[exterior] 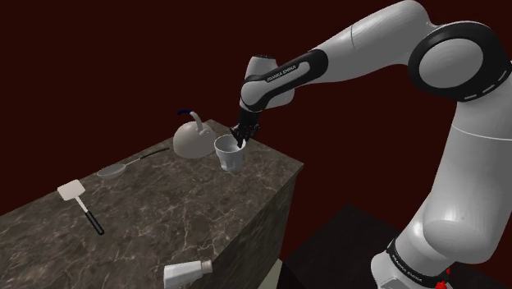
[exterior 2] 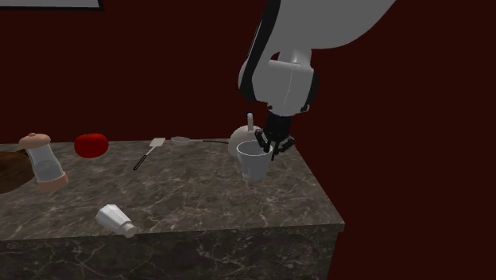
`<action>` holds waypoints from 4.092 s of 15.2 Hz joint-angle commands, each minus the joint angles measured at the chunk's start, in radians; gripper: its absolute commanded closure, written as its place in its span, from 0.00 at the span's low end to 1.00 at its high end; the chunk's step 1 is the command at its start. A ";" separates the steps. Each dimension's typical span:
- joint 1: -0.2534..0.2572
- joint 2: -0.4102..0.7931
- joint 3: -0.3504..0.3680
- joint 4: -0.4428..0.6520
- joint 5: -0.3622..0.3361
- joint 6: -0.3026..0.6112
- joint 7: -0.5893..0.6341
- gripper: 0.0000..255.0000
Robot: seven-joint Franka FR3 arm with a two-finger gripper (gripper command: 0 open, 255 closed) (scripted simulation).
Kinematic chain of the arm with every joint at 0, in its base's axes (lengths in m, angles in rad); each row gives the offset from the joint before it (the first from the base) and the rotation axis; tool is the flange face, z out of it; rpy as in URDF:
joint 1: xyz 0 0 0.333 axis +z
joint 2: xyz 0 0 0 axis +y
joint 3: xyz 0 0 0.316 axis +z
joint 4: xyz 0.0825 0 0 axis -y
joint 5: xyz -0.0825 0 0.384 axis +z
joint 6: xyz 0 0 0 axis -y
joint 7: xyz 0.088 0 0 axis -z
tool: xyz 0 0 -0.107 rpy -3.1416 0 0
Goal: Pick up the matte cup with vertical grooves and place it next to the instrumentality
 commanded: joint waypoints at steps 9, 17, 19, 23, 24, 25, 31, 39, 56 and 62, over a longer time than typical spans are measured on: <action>-0.001 -0.060 -0.001 0.058 -0.007 -0.116 0.018 1.00; -0.003 -0.092 -0.003 0.125 -0.012 -0.215 0.031 1.00; -0.003 -0.098 -0.003 0.144 -0.014 -0.240 0.035 1.00; -0.004 -0.108 -0.004 0.185 -0.016 -0.290 0.041 1.00; -0.004 -0.110 -0.004 0.196 -0.017 -0.303 0.043 1.00; -0.004 -0.112 -0.004 0.207 -0.017 -0.316 0.045 1.00; -0.005 -0.118 -0.005 0.280 -0.021 -0.394 0.055 1.00; 0.088 -0.081 0.057 0.277 -0.059 -0.335 0.214 1.00; 0.357 0.202 0.146 0.547 -0.217 -0.302 0.597 1.00; 0.478 0.376 0.146 0.779 -0.277 -0.359 0.706 1.00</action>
